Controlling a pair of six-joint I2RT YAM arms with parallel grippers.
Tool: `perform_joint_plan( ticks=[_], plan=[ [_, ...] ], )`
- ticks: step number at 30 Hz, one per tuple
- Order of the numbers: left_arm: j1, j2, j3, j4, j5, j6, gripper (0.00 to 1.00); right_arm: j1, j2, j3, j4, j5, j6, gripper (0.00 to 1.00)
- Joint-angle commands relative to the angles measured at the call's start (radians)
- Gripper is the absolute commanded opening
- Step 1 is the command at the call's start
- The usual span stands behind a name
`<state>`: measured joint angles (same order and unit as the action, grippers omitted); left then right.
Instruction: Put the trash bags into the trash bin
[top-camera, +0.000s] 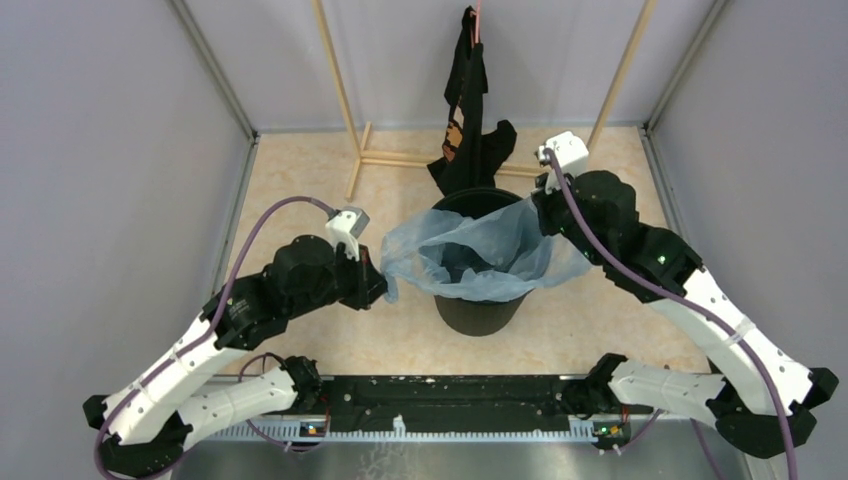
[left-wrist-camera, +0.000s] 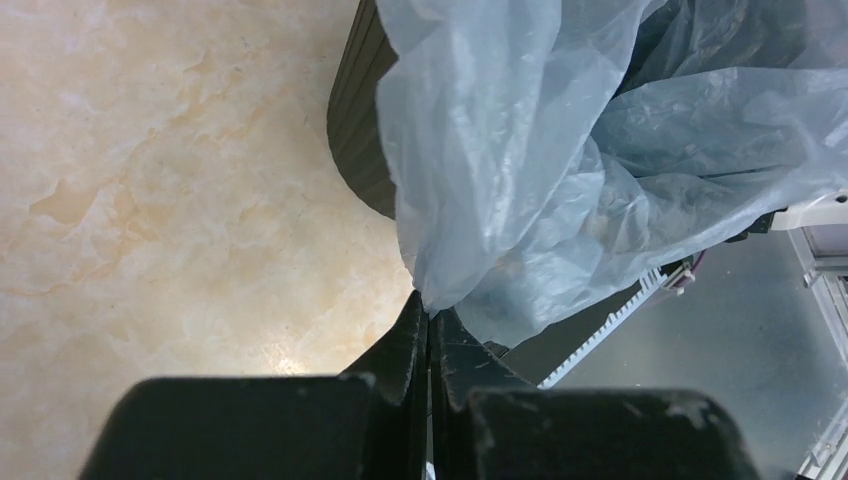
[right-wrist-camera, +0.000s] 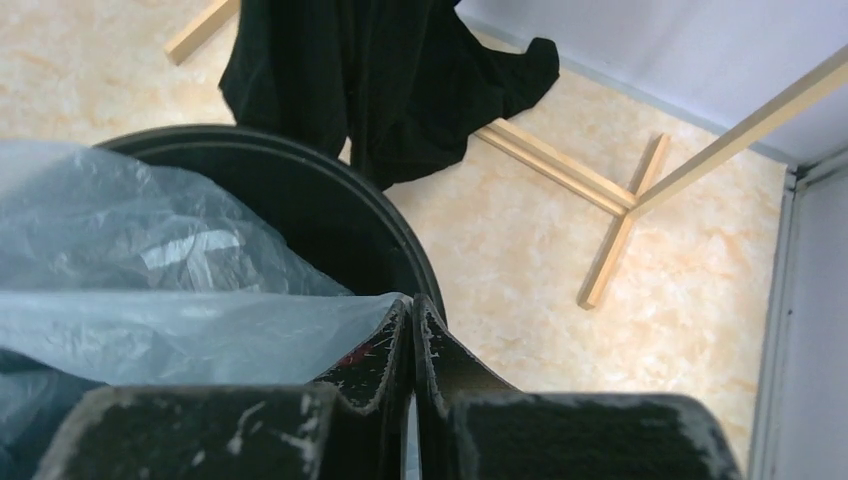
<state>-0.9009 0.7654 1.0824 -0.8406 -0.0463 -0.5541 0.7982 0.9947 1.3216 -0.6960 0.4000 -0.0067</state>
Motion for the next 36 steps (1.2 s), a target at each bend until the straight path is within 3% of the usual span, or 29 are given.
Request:
perform_joint_plan(
  ticks=[1,11,16,19,21,27,29,32,36],
  plan=[
    [0.002,-0.015,-0.013,0.000,-0.030,0.012,0.00,-0.042,0.036,-0.023,0.063,0.004,0.066,0.00],
    [0.002,0.002,-0.091,0.090,-0.151,0.016,0.02,-0.126,0.082,-0.053,0.230,-0.036,0.086,0.00],
    [0.002,0.099,-0.021,0.015,-0.315,0.048,0.03,-0.182,0.132,-0.045,0.261,-0.084,0.089,0.00],
    [0.002,0.119,0.021,-0.036,-0.358,0.045,0.14,-0.194,0.142,-0.050,0.256,-0.106,0.093,0.00],
    [0.001,0.101,0.050,-0.051,-0.296,0.075,0.26,-0.194,0.131,-0.053,0.242,-0.128,0.097,0.00],
    [0.002,0.015,0.224,-0.120,-0.130,0.181,0.78,-0.195,0.049,-0.098,0.185,-0.191,0.115,0.00],
    [0.002,0.024,0.300,-0.116,-0.099,0.214,0.91,-0.194,0.026,-0.113,0.173,-0.220,0.124,0.00],
    [0.002,0.088,0.385,-0.038,-0.025,0.308,0.98,-0.194,0.009,-0.121,0.171,-0.250,0.146,0.00],
    [0.002,0.227,0.479,0.042,0.005,0.508,0.98,-0.194,0.021,-0.094,0.165,-0.247,0.145,0.00]
  ],
)
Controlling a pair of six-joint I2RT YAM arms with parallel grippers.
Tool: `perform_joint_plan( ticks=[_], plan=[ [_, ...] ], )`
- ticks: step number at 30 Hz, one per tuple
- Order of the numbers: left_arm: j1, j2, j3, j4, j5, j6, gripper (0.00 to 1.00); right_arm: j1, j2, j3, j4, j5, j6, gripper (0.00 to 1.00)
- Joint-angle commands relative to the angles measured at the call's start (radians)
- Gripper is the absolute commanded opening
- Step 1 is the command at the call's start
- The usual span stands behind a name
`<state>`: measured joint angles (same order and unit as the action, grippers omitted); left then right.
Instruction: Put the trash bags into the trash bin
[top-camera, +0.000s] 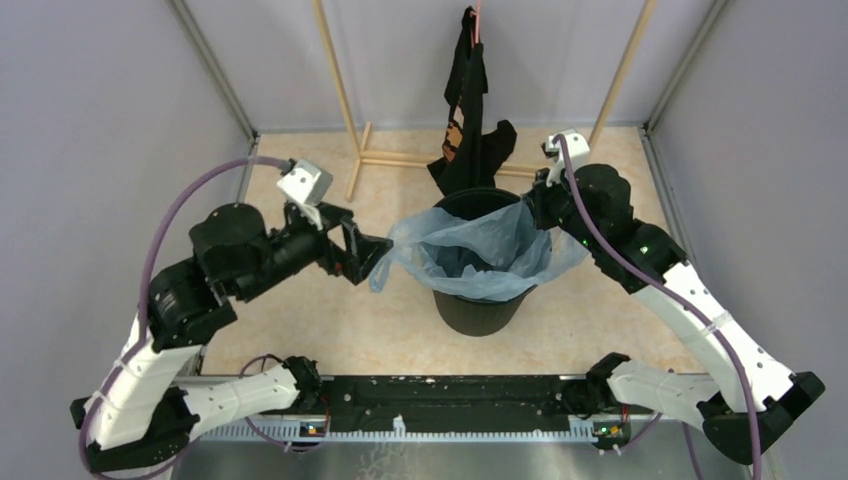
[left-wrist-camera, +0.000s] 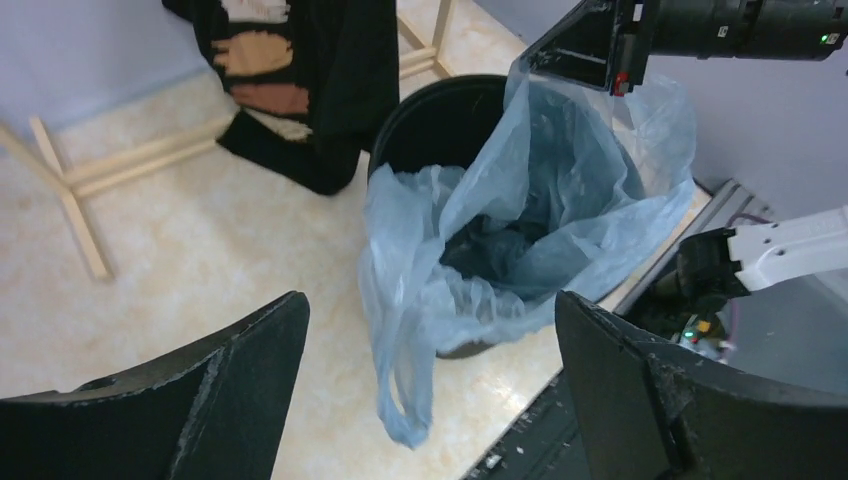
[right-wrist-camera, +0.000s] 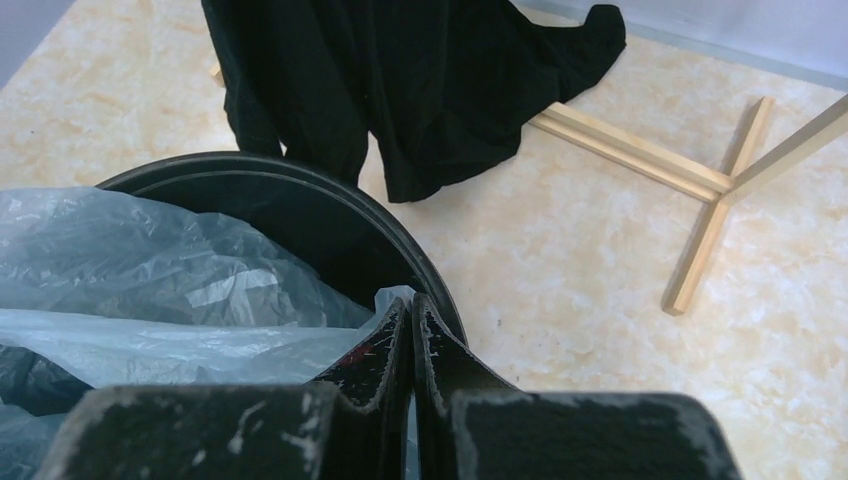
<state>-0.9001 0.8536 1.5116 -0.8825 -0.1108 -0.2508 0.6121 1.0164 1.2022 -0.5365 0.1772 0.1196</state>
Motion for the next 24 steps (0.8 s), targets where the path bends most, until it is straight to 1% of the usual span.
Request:
perform_joint_plan(
  ticks=[1,3,6,8,11,13,14,16,19,20,21,24],
  plan=[
    [0.001,0.169,0.064,0.095,0.071,0.266,0.98,-0.007,0.003,0.036,0.002,-0.018,0.017,0.00],
    [0.001,0.217,0.060,0.131,0.102,0.386,0.99,-0.008,0.010,0.048,-0.002,-0.010,0.009,0.00],
    [0.001,0.238,-0.019,0.239,0.160,0.533,0.99,-0.007,0.014,0.049,0.005,-0.004,0.013,0.00],
    [0.001,0.247,-0.059,0.297,0.180,0.606,0.99,-0.008,0.016,0.045,0.010,-0.009,0.016,0.00],
    [0.001,0.274,-0.087,0.321,0.191,0.679,0.97,-0.008,0.012,0.041,0.013,-0.003,0.016,0.00],
    [0.001,0.297,-0.092,0.320,0.150,0.688,0.90,-0.009,0.006,0.037,0.014,0.005,0.010,0.00],
    [0.001,0.332,-0.082,0.295,0.044,0.668,0.77,-0.009,0.004,0.045,0.006,0.003,0.004,0.01],
    [0.001,0.346,-0.091,0.286,0.008,0.645,0.71,-0.008,0.003,0.044,0.007,-0.001,0.001,0.01],
    [0.001,0.360,-0.102,0.267,0.020,0.612,0.62,-0.008,0.003,0.048,0.008,-0.004,-0.003,0.01],
    [0.001,0.364,-0.101,0.261,0.026,0.603,0.61,-0.008,0.005,0.051,0.007,-0.003,-0.003,0.01],
    [0.001,0.364,-0.101,0.255,0.034,0.597,0.62,-0.008,0.006,0.055,0.007,-0.003,-0.004,0.01],
    [0.001,0.350,-0.103,0.245,0.072,0.587,0.75,-0.008,0.011,0.063,0.009,-0.005,-0.007,0.01]
  ],
)
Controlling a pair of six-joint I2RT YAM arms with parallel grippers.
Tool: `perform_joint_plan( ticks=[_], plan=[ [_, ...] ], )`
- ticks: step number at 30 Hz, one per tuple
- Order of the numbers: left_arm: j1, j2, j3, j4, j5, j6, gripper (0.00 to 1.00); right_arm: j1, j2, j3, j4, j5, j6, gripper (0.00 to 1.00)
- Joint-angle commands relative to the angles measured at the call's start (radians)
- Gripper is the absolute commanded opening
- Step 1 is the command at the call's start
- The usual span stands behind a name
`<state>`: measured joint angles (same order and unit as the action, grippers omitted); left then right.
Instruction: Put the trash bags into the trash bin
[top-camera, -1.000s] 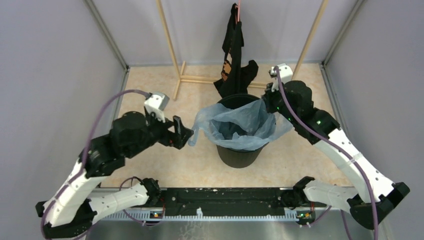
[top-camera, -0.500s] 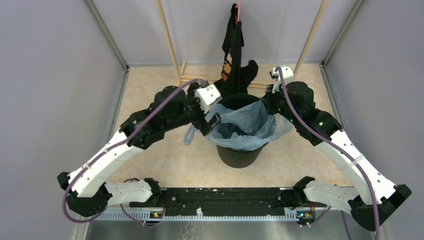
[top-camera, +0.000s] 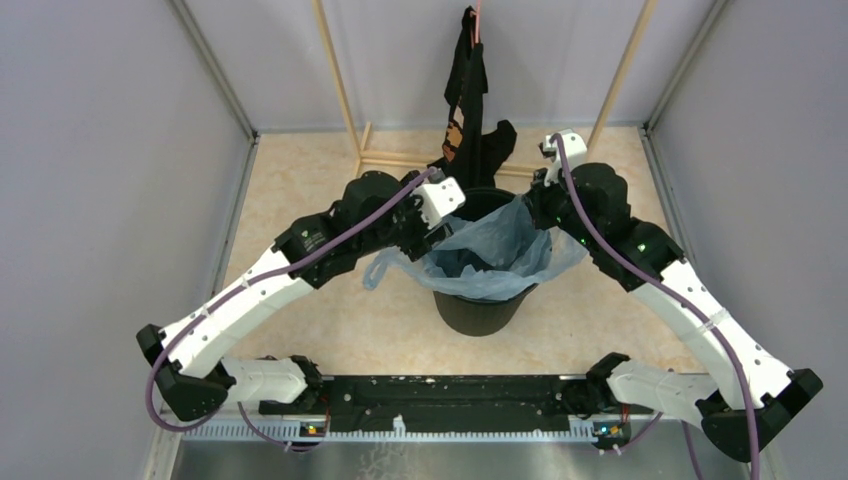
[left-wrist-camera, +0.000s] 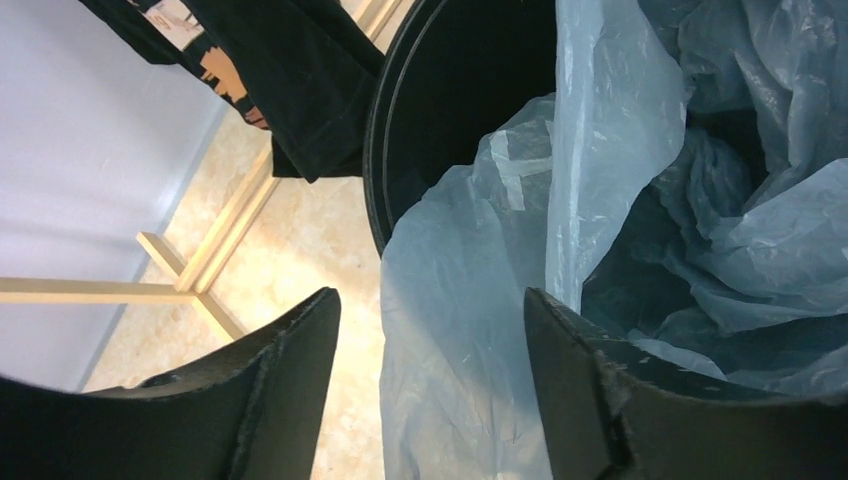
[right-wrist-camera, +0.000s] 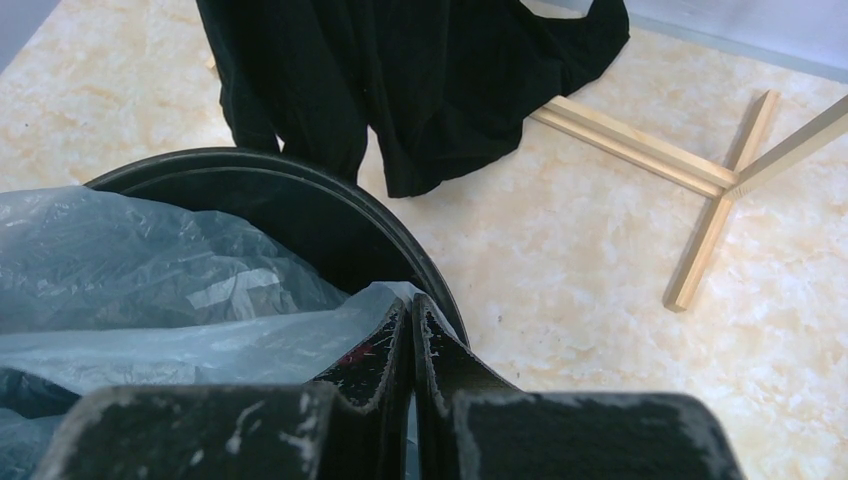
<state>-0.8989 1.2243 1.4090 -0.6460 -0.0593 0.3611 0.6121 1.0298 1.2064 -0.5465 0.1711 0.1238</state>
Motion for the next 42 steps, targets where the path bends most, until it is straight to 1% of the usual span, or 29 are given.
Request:
perform_joint_plan(
  ticks=[1,5,8,11,15,17,21,23,24,25,28,31,34,38,41,42],
  plan=[
    [0.000,-0.027,0.001,0.008,0.029,-0.028,0.78,-0.008,-0.002,0.060,0.019,0.000,-0.013,0.01],
    [0.000,-0.048,0.013,-0.011,0.053,-0.042,0.83,-0.007,-0.003,0.064,0.013,0.001,-0.015,0.01],
    [0.000,-0.059,0.019,-0.034,0.105,-0.042,0.90,-0.009,-0.008,0.062,0.013,-0.001,-0.015,0.02],
    [0.000,-0.077,0.007,-0.022,0.131,-0.046,0.98,-0.008,-0.008,0.064,0.008,-0.007,-0.014,0.02],
    [-0.001,-0.066,0.016,-0.035,0.146,-0.057,0.99,-0.008,-0.011,0.059,0.006,-0.010,-0.010,0.02],
    [-0.001,-0.047,0.011,-0.052,0.124,-0.055,0.99,-0.008,-0.013,0.059,0.006,-0.014,-0.005,0.02],
    [-0.001,-0.016,0.001,-0.071,0.011,-0.045,0.92,-0.009,-0.017,0.058,0.012,-0.016,0.000,0.02],
    [-0.001,-0.008,0.002,-0.064,-0.051,-0.054,0.82,-0.008,-0.010,0.073,0.011,-0.013,0.005,0.02],
    [-0.001,-0.009,0.004,-0.058,-0.072,-0.058,0.76,-0.008,-0.003,0.083,0.008,-0.005,0.012,0.02],
    [-0.001,-0.013,0.004,-0.050,-0.082,-0.063,0.72,-0.008,0.006,0.097,0.003,0.017,0.017,0.02],
    [-0.001,-0.025,0.004,-0.036,-0.090,-0.080,0.64,-0.031,0.038,0.121,-0.008,0.052,0.035,0.00],
    [-0.002,-0.030,0.003,-0.037,-0.082,-0.089,0.58,-0.097,0.072,0.134,-0.008,-0.021,0.074,0.00],
    [-0.001,-0.032,0.003,-0.045,-0.077,-0.089,0.53,-0.149,0.085,0.122,0.026,-0.094,0.105,0.00],
    [-0.001,-0.040,0.011,-0.033,-0.055,-0.091,0.48,-0.178,0.107,0.124,0.050,-0.123,0.124,0.00],
    [0.000,-0.034,0.025,-0.021,-0.056,-0.104,0.40,-0.187,0.120,0.127,0.060,-0.134,0.125,0.00],
    [0.000,-0.024,0.037,-0.027,-0.057,-0.112,0.41,-0.188,0.123,0.128,0.063,-0.133,0.124,0.00]
  ],
)
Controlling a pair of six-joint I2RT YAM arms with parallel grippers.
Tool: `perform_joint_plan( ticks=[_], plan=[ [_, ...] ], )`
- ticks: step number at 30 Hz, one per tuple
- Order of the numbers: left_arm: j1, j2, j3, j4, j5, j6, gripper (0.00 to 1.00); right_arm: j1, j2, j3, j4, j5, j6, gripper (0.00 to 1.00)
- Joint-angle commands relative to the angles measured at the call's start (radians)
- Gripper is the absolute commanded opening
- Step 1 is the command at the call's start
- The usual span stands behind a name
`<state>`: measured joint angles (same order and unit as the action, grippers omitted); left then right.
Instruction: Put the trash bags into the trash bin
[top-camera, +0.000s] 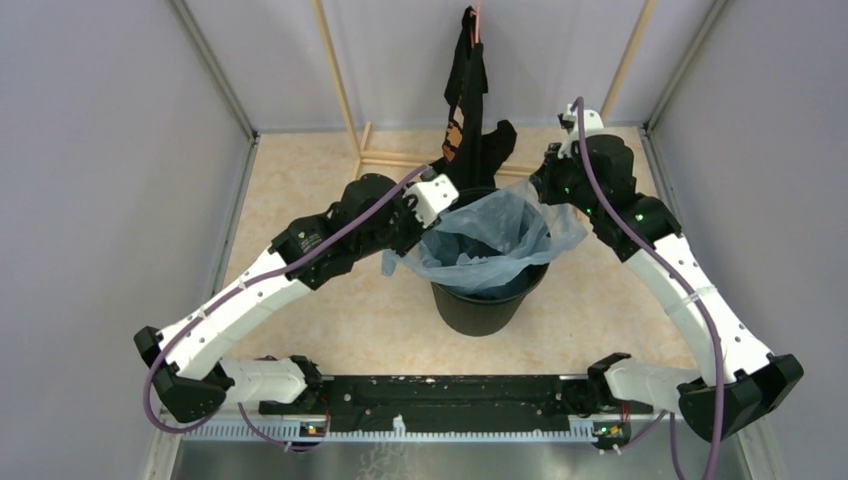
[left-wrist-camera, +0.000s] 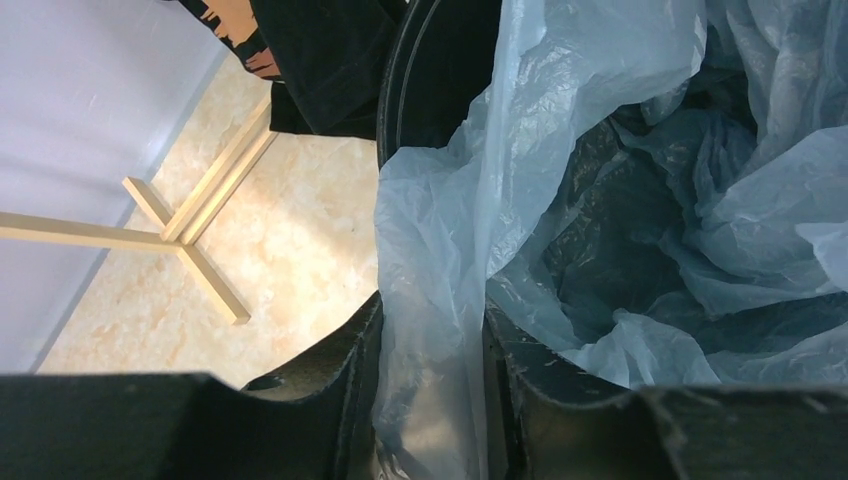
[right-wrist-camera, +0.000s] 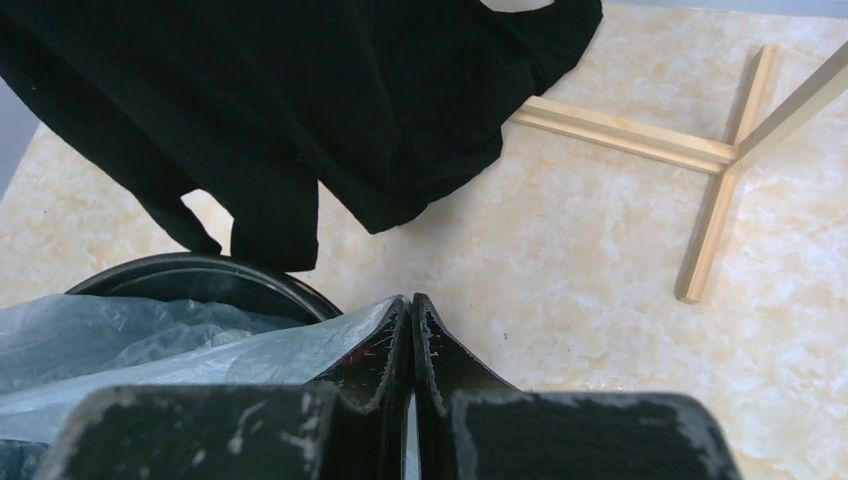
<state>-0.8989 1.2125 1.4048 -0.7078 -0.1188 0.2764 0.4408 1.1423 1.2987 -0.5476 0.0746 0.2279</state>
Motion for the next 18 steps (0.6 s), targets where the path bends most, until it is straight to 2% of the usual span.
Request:
perform_joint_plan(
  ticks=[1,5,7,8,10,11,16,18],
  plan=[
    [0.000,0.006,0.058,0.019,0.002,-0.036,0.44,-0.019,0.014,0.035,0.064,-0.031,0.017,0.00],
    [0.006,0.044,0.090,0.015,-0.067,-0.107,0.51,-0.026,0.023,0.030,0.069,-0.015,0.008,0.00],
    [0.032,0.064,0.118,-0.002,-0.063,-0.136,0.50,-0.029,0.028,0.023,0.072,-0.009,0.005,0.00],
    [0.041,0.074,0.135,-0.009,-0.051,-0.147,0.44,-0.030,0.031,0.021,0.072,-0.005,0.005,0.00],
    [0.058,0.086,0.158,-0.014,-0.019,-0.161,0.14,-0.033,0.038,0.018,0.073,0.001,0.006,0.00],
    [0.069,0.092,0.167,-0.014,-0.005,-0.172,0.06,-0.035,0.040,0.018,0.075,0.003,0.007,0.00],
    [0.140,0.145,0.215,-0.049,0.087,-0.218,0.02,-0.040,0.054,0.014,0.080,0.021,0.003,0.00],
    [0.182,0.168,0.224,-0.055,0.165,-0.243,0.01,-0.041,0.059,0.009,0.081,0.034,0.001,0.00]
  ],
)
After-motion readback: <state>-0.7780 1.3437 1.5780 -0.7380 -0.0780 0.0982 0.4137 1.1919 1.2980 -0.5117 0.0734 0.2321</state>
